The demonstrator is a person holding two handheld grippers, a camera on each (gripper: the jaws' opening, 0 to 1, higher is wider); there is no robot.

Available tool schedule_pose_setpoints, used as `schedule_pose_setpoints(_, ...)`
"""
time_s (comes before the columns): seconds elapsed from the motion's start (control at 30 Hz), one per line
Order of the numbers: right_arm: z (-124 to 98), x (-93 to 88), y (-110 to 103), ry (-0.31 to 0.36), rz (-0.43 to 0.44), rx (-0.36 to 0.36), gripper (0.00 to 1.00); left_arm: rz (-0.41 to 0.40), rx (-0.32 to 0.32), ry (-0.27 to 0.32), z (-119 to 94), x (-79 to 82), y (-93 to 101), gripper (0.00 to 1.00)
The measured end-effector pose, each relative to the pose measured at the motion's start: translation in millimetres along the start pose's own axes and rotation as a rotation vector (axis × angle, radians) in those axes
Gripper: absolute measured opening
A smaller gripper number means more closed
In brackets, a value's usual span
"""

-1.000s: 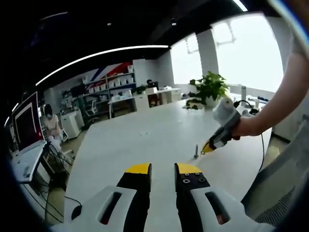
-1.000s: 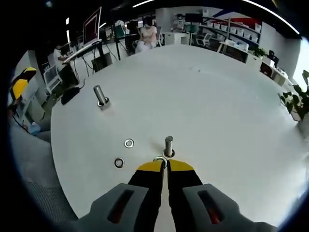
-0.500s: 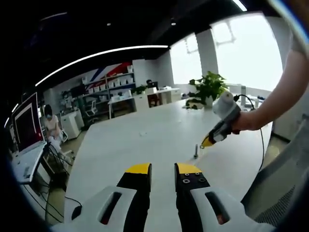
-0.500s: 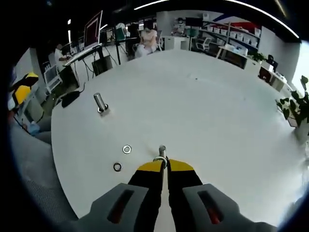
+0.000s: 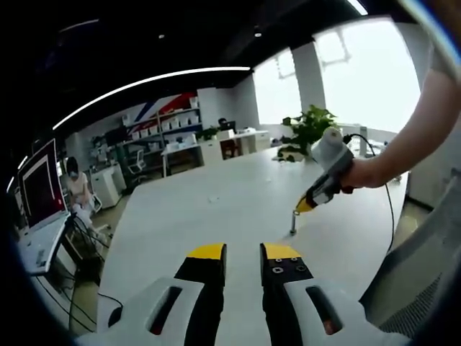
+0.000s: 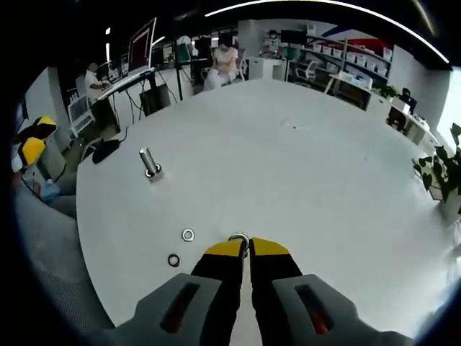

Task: Place the washer onto the threaded stud by aligning its center hole with the stud, sliding it down to the base, and recovering from edge contact or off-axis alignment until the washer reaches the visible bottom stop.

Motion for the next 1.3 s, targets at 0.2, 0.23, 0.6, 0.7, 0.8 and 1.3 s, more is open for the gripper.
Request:
schedule_pose_setpoints(0.2, 4.4, -0.5, -0.1, -0.015, -0.005, 0.01, 0.05, -0.001, 0.002, 0.0, 0.3, 0.0, -0.3, 0.17)
schedule_pose_setpoints(0.23, 4.7, -0.4, -0.1, -0.015, -0.005, 0.01, 0.05, -0.001, 0.003, 0.0, 0.3, -0.1, -0.3, 0.17)
schedule_pose_setpoints(0.6, 6.0, -4.5, -1.1, -0.038, -0.004, 0.018, 0.05, -0.001, 0.005, -0.003, 1.0, -0.7, -1.0, 0.17)
schedule_pose_setpoints(0.7, 7.3, -4.4, -0.8, -0.037, -0.002, 0.018, 0.05, -0.003, 0.005, -0.004, 0.9, -0.9, -1.0, 0.17)
schedule_pose_setpoints(0.8, 7.7, -3.4, -0.4, -0.037, -0.001, 0.019, 0.05, -0.002, 0.004, -0.006, 1.1, -1.3, -0.9, 0.17)
schedule_pose_setpoints(1.3, 8.1, -3.9, -1.3, -0.041, 0.027, 0.029, 0.06, -0.001, 0.004, -0.012, 1.7, -2.4, -1.1, 0.17)
Point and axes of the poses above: the point that each gripper's makers call its tool centre point, and the gripper's own axes: z roughly forward along the fingers, y roughly to its right, x roughly out of its top, the point moved 3 cm from there along -z, roughly backward along the fingers, and after that the axes turned 6 degrees about -z, right-handed, at the moved point
